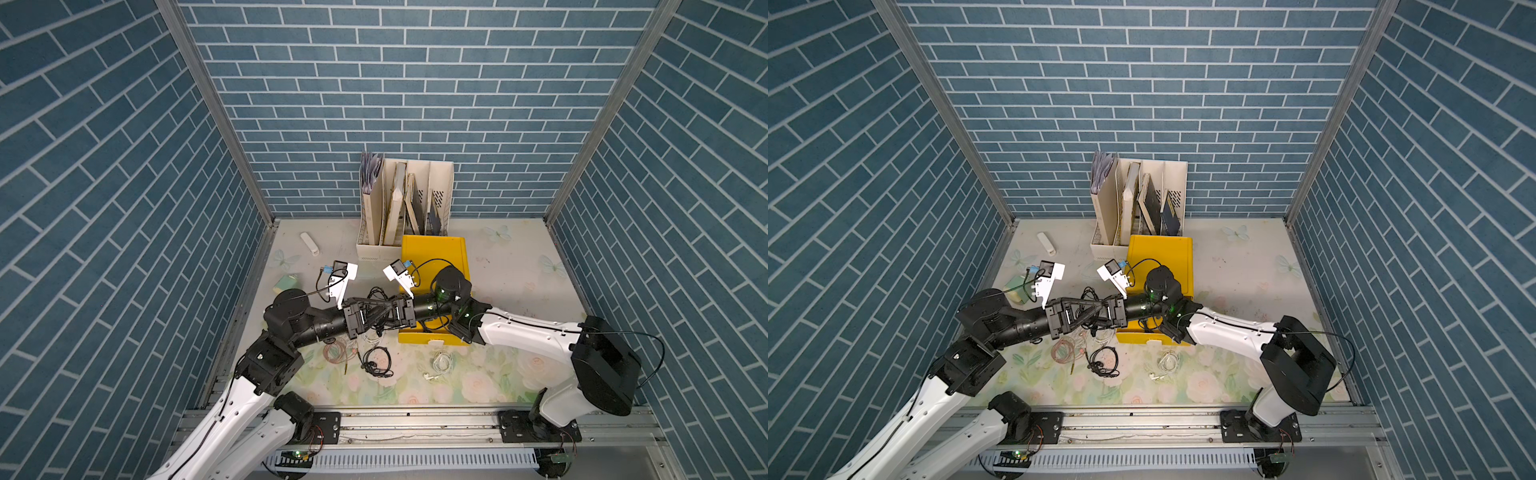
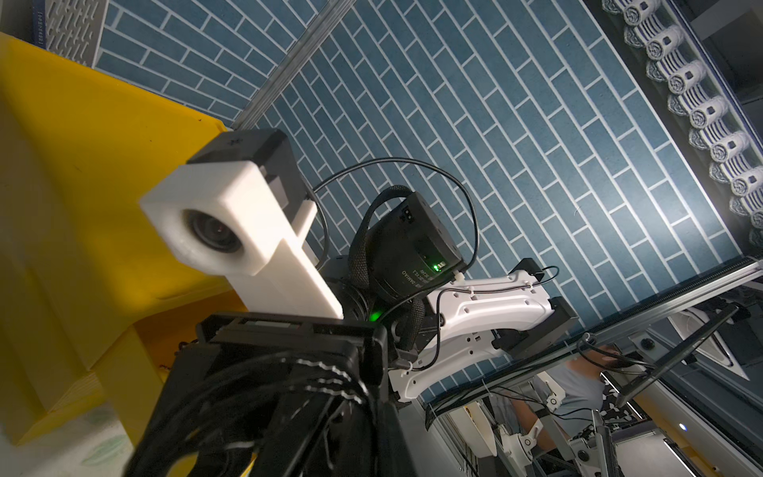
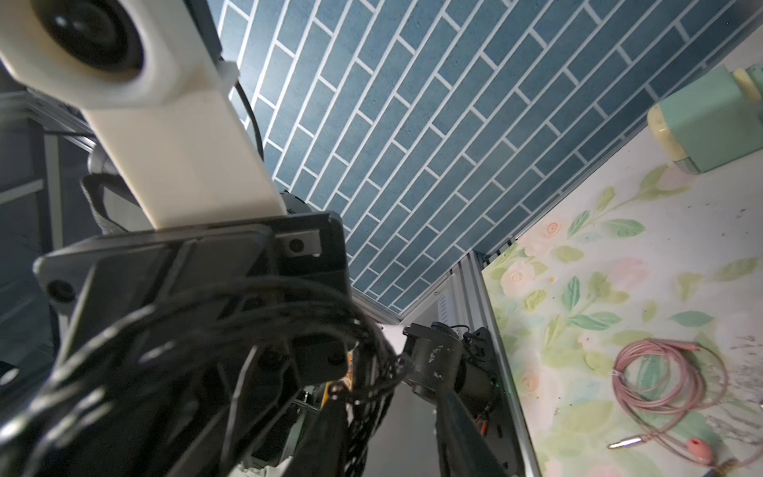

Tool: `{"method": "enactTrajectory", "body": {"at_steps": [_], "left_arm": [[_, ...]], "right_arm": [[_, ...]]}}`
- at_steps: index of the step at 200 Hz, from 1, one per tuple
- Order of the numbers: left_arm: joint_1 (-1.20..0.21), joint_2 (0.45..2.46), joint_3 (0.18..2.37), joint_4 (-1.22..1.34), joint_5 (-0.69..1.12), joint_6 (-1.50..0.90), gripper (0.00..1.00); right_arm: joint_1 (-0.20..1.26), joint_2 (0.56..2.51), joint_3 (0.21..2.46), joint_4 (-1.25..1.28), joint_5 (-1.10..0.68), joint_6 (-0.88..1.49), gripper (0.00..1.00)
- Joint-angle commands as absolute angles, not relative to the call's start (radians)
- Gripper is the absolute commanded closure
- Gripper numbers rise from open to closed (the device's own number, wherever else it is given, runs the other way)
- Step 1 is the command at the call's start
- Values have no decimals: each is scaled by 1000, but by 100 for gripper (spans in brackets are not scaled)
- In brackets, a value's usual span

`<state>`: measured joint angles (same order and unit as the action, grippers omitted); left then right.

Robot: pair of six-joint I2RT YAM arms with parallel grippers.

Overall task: Place the wired earphones into the drawer by color
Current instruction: Pick up the wired earphones from the center of the board, then place the wired earphones in the drawer.

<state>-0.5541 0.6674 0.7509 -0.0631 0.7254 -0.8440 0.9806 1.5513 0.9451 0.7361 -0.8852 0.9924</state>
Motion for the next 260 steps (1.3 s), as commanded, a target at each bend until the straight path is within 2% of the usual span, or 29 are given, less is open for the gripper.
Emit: {"method": "enactTrajectory", "body": {"at_steps": [1,27,78,91,105,114,125,139,157,181,222,247,260], "left_arm": [[-550,661,744,-27,723,-835,100],[-550,660,743,-24,722,-834,100],[-550,659,750,-55,703,-822,98],[-550,659,767,-82,685,-813,87],[-550,663,787,-106,674,-801,80],[-549,664,801,-121,664,-797,67],[-550,666,812,-136,658,-794,60],[-550,665,824,-149,648,-794,44],[-549,662,838,-167,636,-791,38],[-550,662,865,-199,615,-780,21],[-548,663,922,-260,570,-754,7],[-548,667,947,-280,549,-755,3],[-549,666,957,-292,531,-752,3]], "right_arm": [[989,1554,976,785,-905,1013,81],[989,1554,966,796,-905,1023,100],[989,1542,959,776,-893,1012,100],[989,1535,966,723,-878,986,100],[988,1523,981,633,-854,940,100],[986,1515,985,587,-841,914,100],[983,1506,987,553,-829,899,100],[976,1492,980,525,-816,892,100],[966,1470,980,470,-796,871,100],[942,1425,986,386,-776,838,100],[881,1345,1048,92,-707,723,100],[835,1300,1094,-98,-655,656,100],[823,1295,1157,-279,-583,580,100]]}}
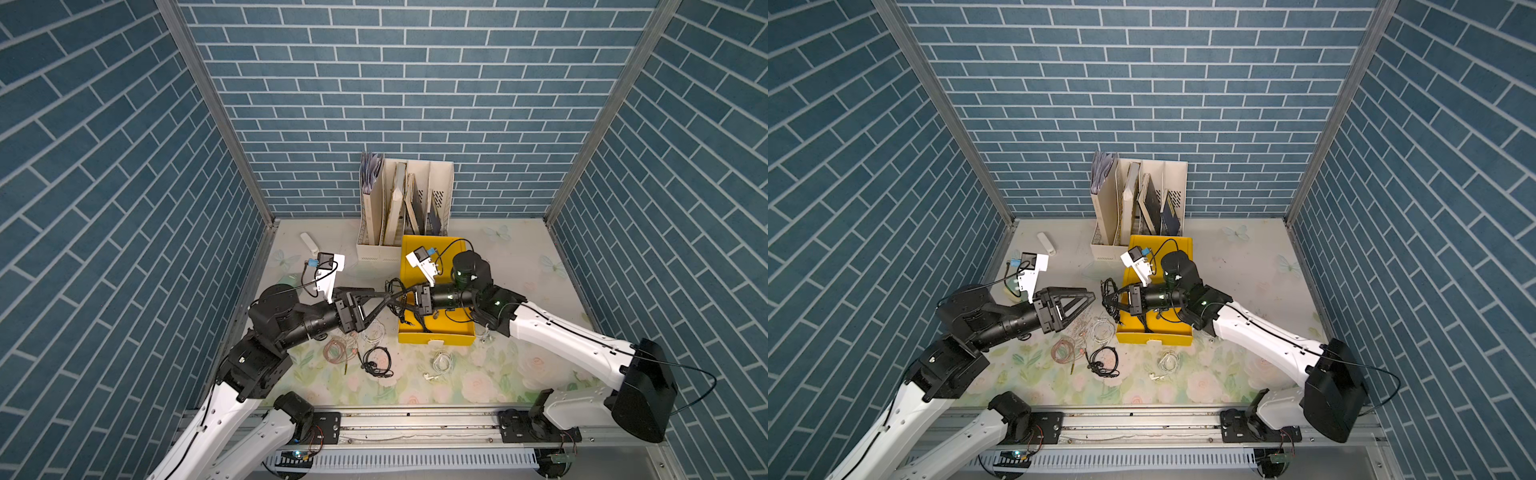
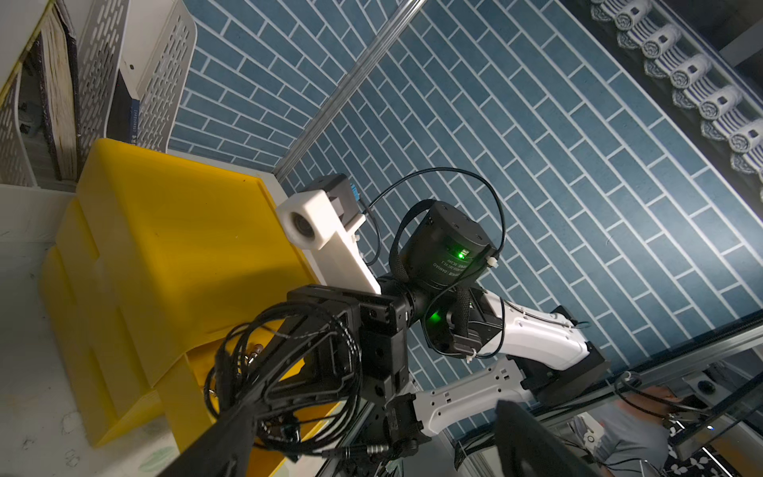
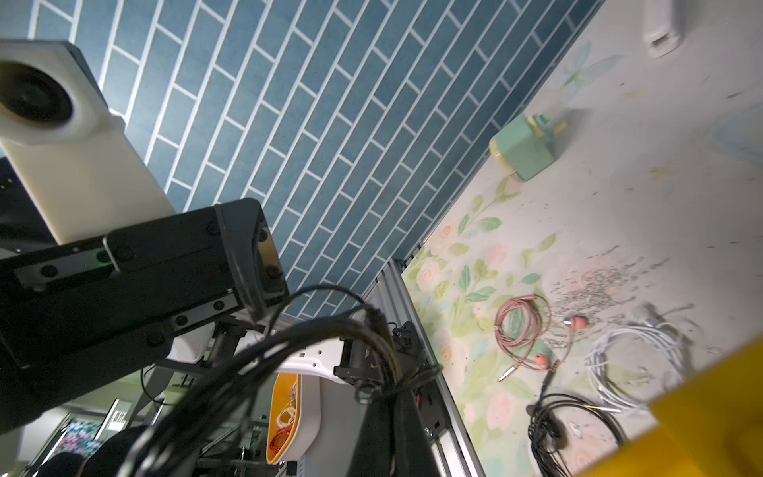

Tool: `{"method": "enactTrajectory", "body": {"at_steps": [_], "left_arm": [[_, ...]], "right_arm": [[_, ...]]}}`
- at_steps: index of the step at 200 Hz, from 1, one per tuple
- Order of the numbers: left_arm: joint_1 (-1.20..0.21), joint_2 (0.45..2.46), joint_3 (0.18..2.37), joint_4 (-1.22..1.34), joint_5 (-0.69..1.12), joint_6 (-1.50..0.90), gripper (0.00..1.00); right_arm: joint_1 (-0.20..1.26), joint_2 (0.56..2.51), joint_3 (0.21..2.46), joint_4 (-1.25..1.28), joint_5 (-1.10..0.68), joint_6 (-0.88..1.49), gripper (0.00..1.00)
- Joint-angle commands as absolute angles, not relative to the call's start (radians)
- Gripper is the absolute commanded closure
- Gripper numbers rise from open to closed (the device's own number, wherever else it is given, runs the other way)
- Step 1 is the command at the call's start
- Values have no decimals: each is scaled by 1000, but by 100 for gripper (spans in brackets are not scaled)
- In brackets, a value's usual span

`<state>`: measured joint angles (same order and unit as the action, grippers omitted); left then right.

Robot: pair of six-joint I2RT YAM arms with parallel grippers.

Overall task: Place the wired earphones into the drawer by color
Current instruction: Place the wired earphones in the drawer.

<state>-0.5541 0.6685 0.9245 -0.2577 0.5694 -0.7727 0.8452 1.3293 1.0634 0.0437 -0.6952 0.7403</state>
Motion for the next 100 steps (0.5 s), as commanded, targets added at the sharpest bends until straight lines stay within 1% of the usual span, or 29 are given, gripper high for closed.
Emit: {"method": "enactTrajectory", "body": {"at_steps": [1,20,41,78,100], "left_arm": [[-548,666,958,-294,530,-751,3],[-548,669,959,-299,520,-748,2],[-548,676,953,-308,512,-749,2],[-549,680,943,-314,508,-741,2],[-549,679,937,-319,505,-735,2]], "right_arm": [[822,1295,1161,-290,-576,576,100],[819,1308,1245,-503,-453,495,100],[818,1321,1304,-656,-336,448,100],[819,1324,1345,-813,-193,418,100],[822,1315,1334,-841,-157,412,100]]}}
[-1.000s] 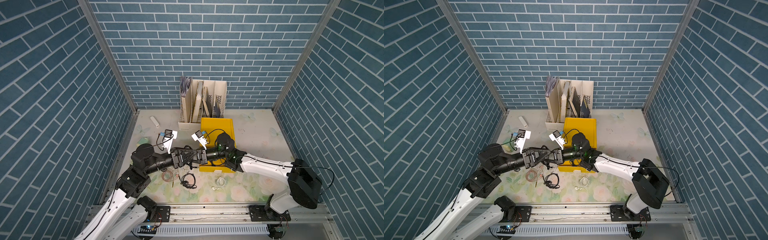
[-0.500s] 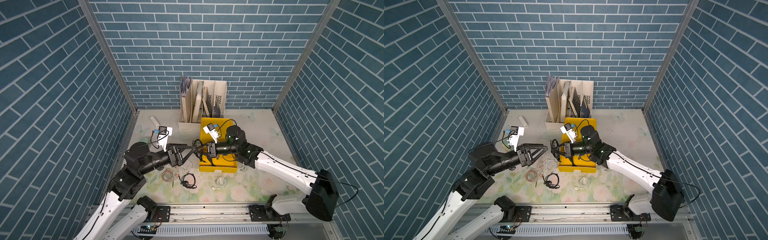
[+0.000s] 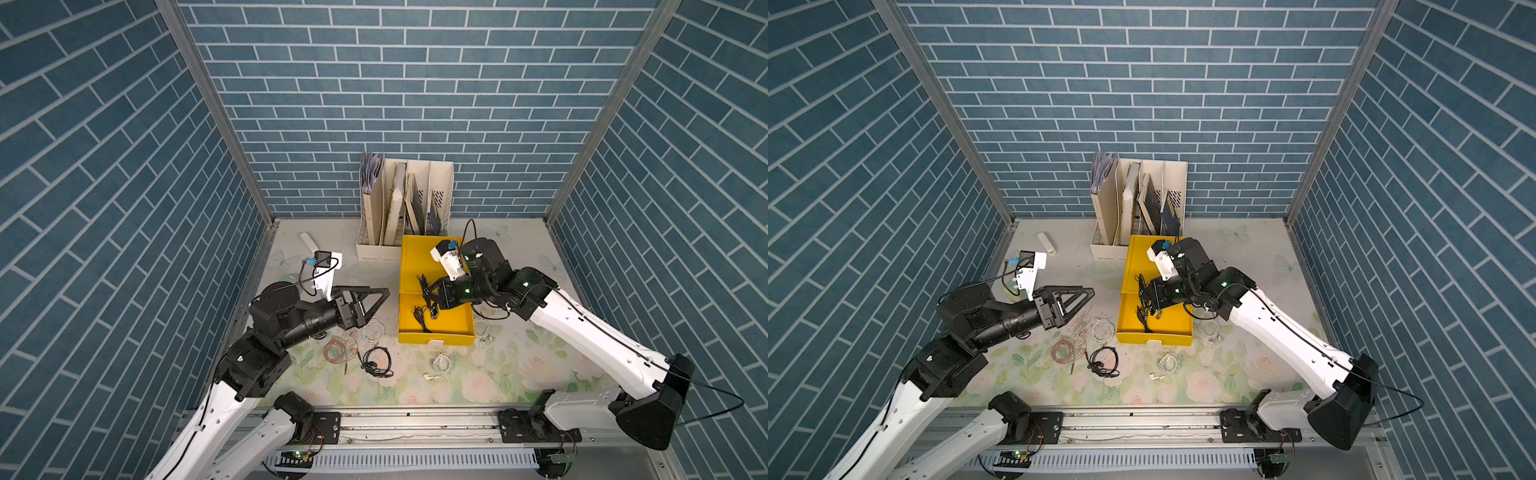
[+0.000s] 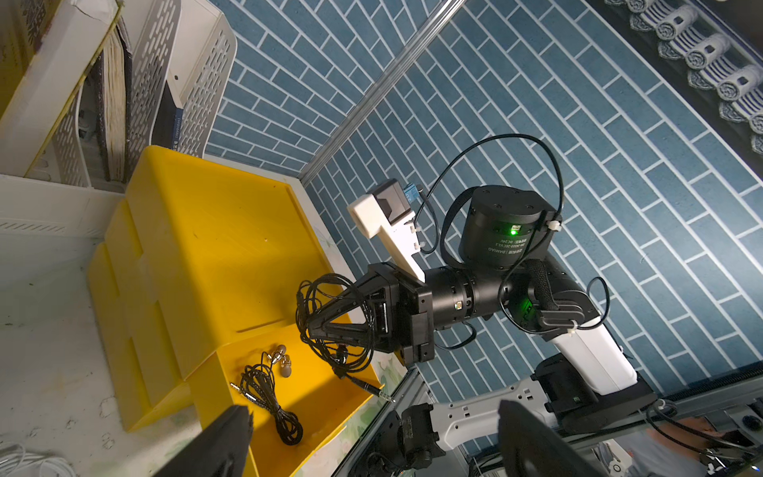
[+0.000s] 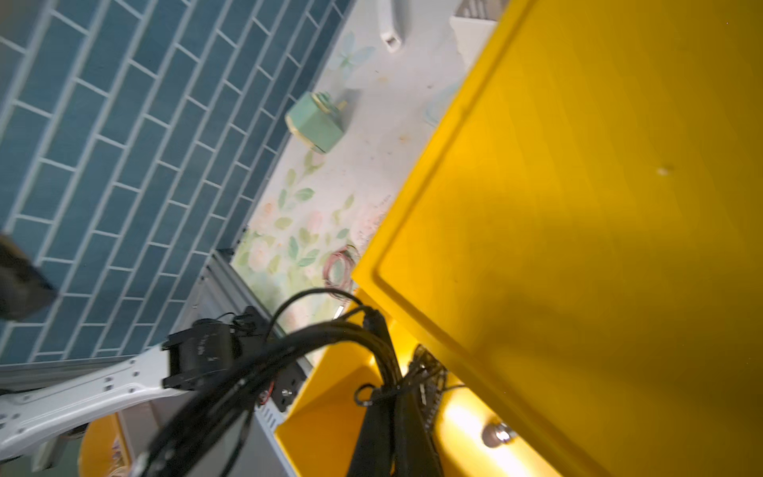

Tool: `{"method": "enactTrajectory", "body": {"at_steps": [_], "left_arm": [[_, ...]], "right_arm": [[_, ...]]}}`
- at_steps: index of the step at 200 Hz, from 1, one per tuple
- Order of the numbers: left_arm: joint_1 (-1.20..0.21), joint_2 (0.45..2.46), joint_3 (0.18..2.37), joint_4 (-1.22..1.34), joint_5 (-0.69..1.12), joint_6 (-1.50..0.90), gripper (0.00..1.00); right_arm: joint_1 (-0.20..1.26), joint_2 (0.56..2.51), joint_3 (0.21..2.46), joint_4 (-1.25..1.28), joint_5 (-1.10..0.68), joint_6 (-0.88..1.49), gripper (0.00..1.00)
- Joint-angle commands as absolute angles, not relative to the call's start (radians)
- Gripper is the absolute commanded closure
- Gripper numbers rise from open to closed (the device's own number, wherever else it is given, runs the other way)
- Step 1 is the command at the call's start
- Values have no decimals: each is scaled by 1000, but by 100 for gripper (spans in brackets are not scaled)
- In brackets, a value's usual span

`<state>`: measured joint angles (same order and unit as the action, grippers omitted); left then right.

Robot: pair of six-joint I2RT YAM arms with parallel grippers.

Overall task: Place the wired earphones into the drawer by color
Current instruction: Place the wired earphones in the drawer.

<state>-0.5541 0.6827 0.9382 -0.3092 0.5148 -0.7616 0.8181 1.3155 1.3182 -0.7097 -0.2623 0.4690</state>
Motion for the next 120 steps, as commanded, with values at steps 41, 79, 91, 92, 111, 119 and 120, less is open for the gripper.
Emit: {"method": "enactTrajectory", "body": {"at_steps": [41,79,91,92,111,119,120], "left_arm": [[-548,672,921,-319,502,-733,2],[-548,662,910,-329,496,-726,2],[-548,661,910,-333,494,-722,2],[-548,661,910,-333,494,-722,2],[-549,662,905,-336,492,-717,2],[-548,663,904,-336,493,-716,2],[-548,663,904,-336,493,-716,2]], "right_arm": [[822,1303,1321,-858,-115,417,100],[821,1296,1286,-862,-81,435,100],[822,1291,1276,-860,-54,442,100],[822,1291,1275,-859,-53,443,100],[822,1283,1260,-856,-31,452,100],[822,1281,1254,-855,-22,455,100],[822,1281,1253,-854,-22,455,100]]}}
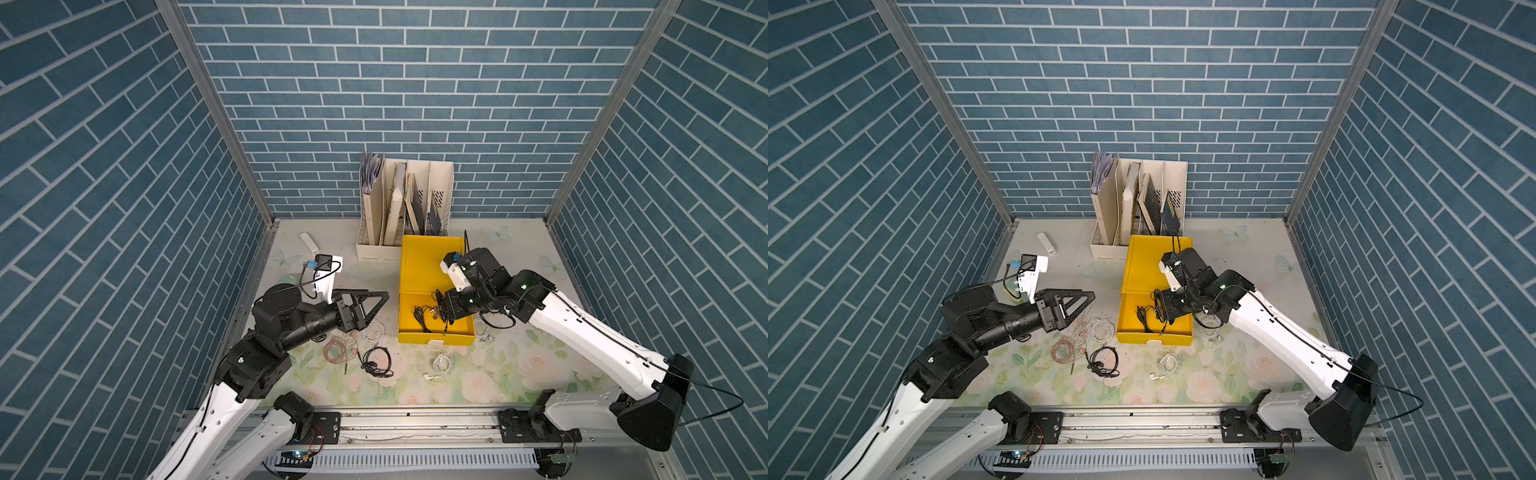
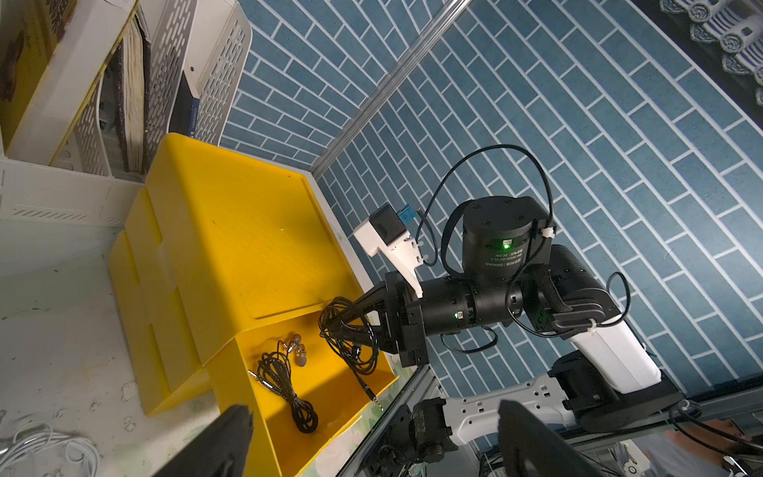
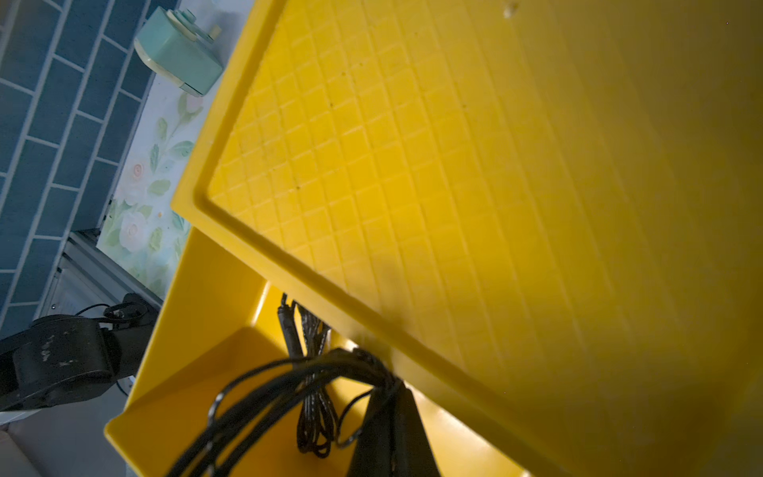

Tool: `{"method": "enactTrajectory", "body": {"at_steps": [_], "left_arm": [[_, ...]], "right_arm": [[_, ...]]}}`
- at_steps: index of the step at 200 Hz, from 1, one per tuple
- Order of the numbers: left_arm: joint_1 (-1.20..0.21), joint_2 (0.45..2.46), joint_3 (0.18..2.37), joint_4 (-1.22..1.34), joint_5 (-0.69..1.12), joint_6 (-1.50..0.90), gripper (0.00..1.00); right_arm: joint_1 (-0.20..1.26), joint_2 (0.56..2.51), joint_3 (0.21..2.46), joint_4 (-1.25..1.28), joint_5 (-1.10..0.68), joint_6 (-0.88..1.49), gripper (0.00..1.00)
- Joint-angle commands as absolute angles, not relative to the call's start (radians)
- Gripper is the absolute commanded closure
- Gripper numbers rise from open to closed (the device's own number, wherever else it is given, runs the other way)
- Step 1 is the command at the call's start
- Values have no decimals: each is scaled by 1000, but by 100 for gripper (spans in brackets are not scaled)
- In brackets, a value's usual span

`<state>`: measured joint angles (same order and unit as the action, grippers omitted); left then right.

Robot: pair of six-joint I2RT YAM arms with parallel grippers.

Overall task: Place the wired earphones into the drawer by color
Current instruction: Place the wired earphones in the drawer.

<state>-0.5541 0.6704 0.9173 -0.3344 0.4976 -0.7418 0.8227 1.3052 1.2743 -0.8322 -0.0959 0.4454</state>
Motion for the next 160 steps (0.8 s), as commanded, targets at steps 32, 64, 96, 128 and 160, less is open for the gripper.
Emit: {"method": "enactTrajectory", "body": {"at_steps": [32,64,96,128,160], "left_arm": [[-548,664,894,-333,488,-715,2],[-549,663,888,-334,482,-713,2],[-548,665,882,-336,477,-710,2],[-549,665,877,-336,473,-711,2],[-548,660,881,-343,465,-714,2]], "right_arm": [[822,1278,1227,-848,-6,467,100],[822,1267,1202,-841,2,482,100],[822,1259,1179,-836,9,485,100],[822,1261,1169,-850,43,489,100],[821,1274,1170,-877,89,489,100]]}}
